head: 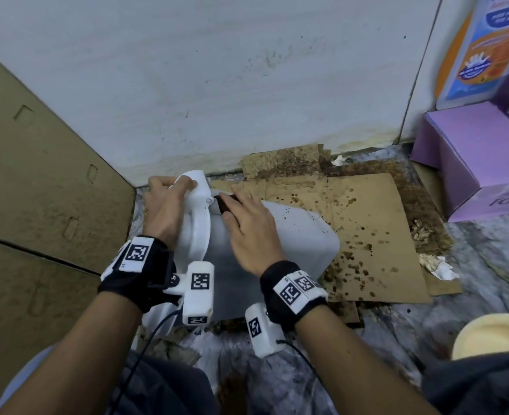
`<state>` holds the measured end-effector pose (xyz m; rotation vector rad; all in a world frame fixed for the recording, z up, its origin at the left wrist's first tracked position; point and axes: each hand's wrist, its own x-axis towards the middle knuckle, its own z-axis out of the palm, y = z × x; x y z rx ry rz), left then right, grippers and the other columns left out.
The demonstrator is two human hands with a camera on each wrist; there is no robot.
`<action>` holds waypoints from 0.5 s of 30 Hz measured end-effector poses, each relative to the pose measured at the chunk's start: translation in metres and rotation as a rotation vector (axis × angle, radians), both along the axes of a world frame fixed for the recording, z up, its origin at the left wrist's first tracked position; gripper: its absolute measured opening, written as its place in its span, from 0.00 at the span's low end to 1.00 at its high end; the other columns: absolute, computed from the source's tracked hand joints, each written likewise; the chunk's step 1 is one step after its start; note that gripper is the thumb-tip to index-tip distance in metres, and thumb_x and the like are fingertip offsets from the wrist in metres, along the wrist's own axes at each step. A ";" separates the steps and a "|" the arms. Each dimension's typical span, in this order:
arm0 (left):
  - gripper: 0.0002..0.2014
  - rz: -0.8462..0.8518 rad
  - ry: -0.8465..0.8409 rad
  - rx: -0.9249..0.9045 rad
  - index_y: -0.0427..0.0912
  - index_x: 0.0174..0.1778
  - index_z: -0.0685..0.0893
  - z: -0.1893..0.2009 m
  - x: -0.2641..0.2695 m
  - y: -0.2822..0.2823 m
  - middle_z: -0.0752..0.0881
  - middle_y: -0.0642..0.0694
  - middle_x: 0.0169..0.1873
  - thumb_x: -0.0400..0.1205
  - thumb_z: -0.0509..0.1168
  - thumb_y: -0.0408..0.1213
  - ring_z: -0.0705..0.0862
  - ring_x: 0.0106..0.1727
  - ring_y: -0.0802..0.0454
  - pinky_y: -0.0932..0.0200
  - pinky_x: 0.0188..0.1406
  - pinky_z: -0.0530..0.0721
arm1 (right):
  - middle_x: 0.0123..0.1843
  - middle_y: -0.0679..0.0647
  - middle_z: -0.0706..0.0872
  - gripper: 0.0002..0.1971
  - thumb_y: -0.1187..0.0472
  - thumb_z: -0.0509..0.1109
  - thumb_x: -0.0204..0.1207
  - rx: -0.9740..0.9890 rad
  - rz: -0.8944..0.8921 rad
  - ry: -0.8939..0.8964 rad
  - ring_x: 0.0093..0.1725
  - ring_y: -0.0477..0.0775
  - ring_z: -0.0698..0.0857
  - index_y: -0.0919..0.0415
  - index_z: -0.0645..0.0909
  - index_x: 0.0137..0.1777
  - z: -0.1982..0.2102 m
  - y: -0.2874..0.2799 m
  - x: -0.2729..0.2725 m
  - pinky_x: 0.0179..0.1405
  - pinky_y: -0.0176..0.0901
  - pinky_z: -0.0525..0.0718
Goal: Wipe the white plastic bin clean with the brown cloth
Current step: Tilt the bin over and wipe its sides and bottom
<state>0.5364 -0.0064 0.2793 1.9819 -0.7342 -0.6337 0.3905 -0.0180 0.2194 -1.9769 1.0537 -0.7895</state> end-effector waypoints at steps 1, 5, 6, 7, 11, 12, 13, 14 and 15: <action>0.27 0.015 -0.014 -0.019 0.43 0.58 0.74 -0.001 -0.001 0.002 0.75 0.45 0.58 0.67 0.64 0.56 0.77 0.57 0.47 0.51 0.51 0.78 | 0.86 0.47 0.56 0.22 0.54 0.51 0.87 -0.002 0.031 0.038 0.86 0.53 0.48 0.48 0.63 0.81 -0.004 0.002 -0.002 0.81 0.53 0.50; 0.27 -0.013 -0.087 -0.039 0.47 0.59 0.74 -0.005 0.000 0.012 0.76 0.39 0.66 0.70 0.64 0.59 0.79 0.62 0.43 0.48 0.58 0.77 | 0.86 0.48 0.56 0.23 0.53 0.49 0.88 0.064 0.003 0.141 0.86 0.55 0.50 0.50 0.61 0.82 -0.026 -0.003 -0.025 0.83 0.56 0.51; 0.28 -0.024 -0.097 -0.034 0.49 0.60 0.74 -0.005 0.000 0.015 0.77 0.37 0.67 0.70 0.65 0.62 0.80 0.63 0.42 0.45 0.63 0.79 | 0.86 0.50 0.57 0.23 0.53 0.49 0.88 0.101 -0.018 0.168 0.86 0.56 0.50 0.51 0.62 0.82 -0.032 -0.008 -0.032 0.83 0.57 0.52; 0.30 -0.032 -0.102 -0.028 0.50 0.61 0.74 -0.004 0.000 0.016 0.78 0.37 0.68 0.69 0.66 0.65 0.82 0.63 0.41 0.42 0.67 0.80 | 0.86 0.50 0.57 0.23 0.54 0.49 0.88 0.143 -0.034 0.188 0.86 0.56 0.49 0.52 0.62 0.82 -0.038 -0.012 -0.039 0.83 0.57 0.52; 0.28 -0.063 -0.132 0.004 0.54 0.61 0.75 -0.001 -0.004 0.015 0.78 0.37 0.68 0.70 0.64 0.66 0.82 0.63 0.40 0.38 0.70 0.80 | 0.86 0.53 0.55 0.23 0.56 0.49 0.88 0.283 -0.050 0.090 0.86 0.55 0.49 0.56 0.62 0.82 -0.034 -0.015 -0.044 0.83 0.48 0.49; 0.26 -0.069 -0.142 0.014 0.55 0.61 0.75 -0.001 -0.005 0.014 0.78 0.37 0.68 0.71 0.63 0.65 0.82 0.62 0.40 0.38 0.69 0.80 | 0.86 0.52 0.55 0.23 0.57 0.49 0.89 0.278 -0.032 0.041 0.86 0.53 0.50 0.57 0.62 0.82 -0.026 -0.010 -0.038 0.82 0.45 0.50; 0.25 -0.071 -0.148 0.023 0.55 0.60 0.75 0.000 -0.007 0.013 0.77 0.37 0.67 0.71 0.63 0.64 0.82 0.60 0.41 0.39 0.69 0.80 | 0.87 0.51 0.54 0.23 0.57 0.49 0.88 0.254 0.001 -0.004 0.85 0.52 0.50 0.56 0.61 0.82 -0.017 -0.004 -0.030 0.82 0.44 0.51; 0.26 -0.076 -0.154 0.025 0.54 0.60 0.75 0.001 -0.008 0.012 0.77 0.36 0.67 0.71 0.62 0.64 0.82 0.60 0.42 0.40 0.68 0.80 | 0.87 0.50 0.53 0.23 0.57 0.50 0.88 0.218 0.043 -0.043 0.85 0.50 0.50 0.56 0.61 0.83 -0.008 0.002 -0.021 0.81 0.43 0.52; 0.26 -0.080 -0.158 0.028 0.53 0.61 0.75 0.002 -0.008 0.013 0.76 0.36 0.67 0.72 0.62 0.63 0.81 0.59 0.43 0.40 0.68 0.80 | 0.87 0.48 0.53 0.23 0.58 0.50 0.88 0.186 0.087 -0.071 0.85 0.49 0.50 0.54 0.61 0.83 -0.001 0.008 -0.012 0.81 0.42 0.52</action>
